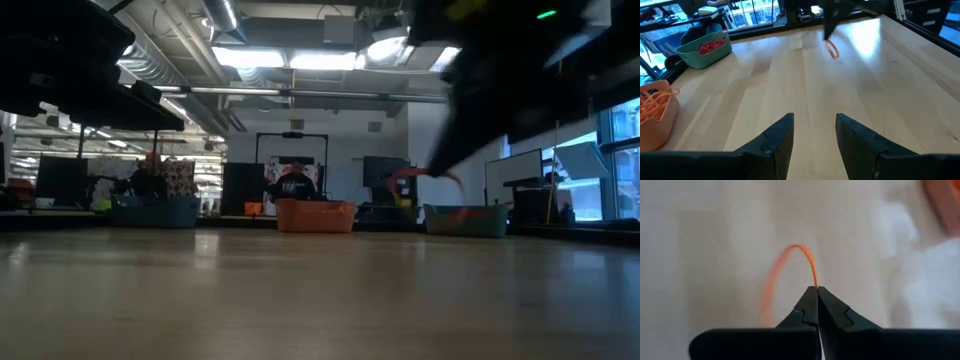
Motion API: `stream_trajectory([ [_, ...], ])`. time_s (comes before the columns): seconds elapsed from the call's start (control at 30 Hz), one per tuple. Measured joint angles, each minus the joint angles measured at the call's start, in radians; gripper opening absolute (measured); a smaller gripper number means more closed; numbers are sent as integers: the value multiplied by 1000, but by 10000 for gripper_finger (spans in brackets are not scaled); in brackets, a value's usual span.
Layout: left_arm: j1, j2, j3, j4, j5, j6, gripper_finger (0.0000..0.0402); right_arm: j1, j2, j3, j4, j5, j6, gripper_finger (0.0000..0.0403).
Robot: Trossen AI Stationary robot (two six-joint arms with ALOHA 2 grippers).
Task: Sort rubber bands into baskets
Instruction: Put the orange rubber band into the orange bin
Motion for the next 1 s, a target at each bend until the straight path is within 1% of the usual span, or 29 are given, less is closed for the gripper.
stream_trajectory([
  [0.17,0,0,0,4,-6,5,143,-225,-1,3,43,14,-228,1],
  [0.3,0,0,0,21,-8,6,143,-416,-1,3,186,16,-420,1],
  [0.47,0,0,0,63,-9,32,143,-627,-2,3,440,-48,-634,1],
  [0.57,0,0,0,76,-24,41,143,-738,-2,3,585,-133,-703,1],
  [0.63,0,0,0,79,-32,47,143,-803,-2,3,670,-210,-715,1],
  [0.7,0,0,0,79,-39,46,143,-859,4,4,753,-288,-693,1],
  [0.8,0,0,0,98,-40,-18,143,-934,11,4,812,-407,-651,1],
  [0.9,0,0,1,104,-41,-53,143,-986,25,3,856,-481,-602,1],
  [1.0,0,0,1,98,-41,-44,143,-1010,51,6,924,-505,-527,1],
])
